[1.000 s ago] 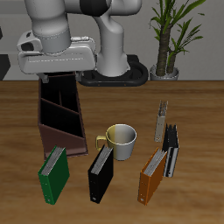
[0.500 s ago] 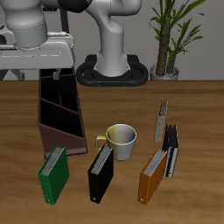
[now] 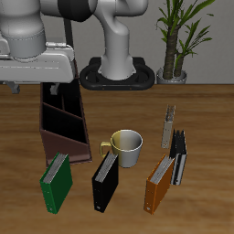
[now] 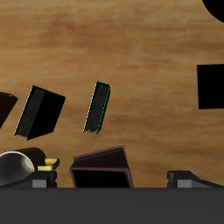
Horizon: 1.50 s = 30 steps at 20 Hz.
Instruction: Place the green book into the right desk caddy's front compartment
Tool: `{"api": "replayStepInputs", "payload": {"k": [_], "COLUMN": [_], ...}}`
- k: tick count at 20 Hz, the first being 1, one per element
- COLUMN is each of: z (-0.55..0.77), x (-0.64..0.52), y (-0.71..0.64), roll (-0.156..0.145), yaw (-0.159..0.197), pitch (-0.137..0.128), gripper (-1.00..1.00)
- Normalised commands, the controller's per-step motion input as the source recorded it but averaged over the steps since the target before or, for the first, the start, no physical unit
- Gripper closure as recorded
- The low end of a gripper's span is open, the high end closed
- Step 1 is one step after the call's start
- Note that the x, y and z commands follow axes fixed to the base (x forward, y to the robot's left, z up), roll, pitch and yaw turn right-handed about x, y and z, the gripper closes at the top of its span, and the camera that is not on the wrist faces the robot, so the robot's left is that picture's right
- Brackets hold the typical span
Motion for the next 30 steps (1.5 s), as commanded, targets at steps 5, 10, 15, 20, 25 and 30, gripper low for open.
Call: {"api": "replayStepInputs", "payload": {"k": [5, 10, 15, 20, 25, 30], "z": [-0.08, -0.08, -0.03, -0.07, -0.19, -0.25], "x": [0.34, 0.27, 0.12, 0.07, 0.10, 0.13], "y": [0.05, -0.07, -0.18, -0.06, 0.07, 0.08], "roll": [0.036, -0.023, -0.031, -0.027, -0.007, -0.032], "yaw": [-0.005, -0.009, -0.031, -0.031, -0.018, -0.005], "pitch": [-0.004, -0.032, -0.030, -0.038, -0.021, -0.012], "gripper": [-1.00, -1.00, -1.00, -1.00, -1.00, -1.00]}}
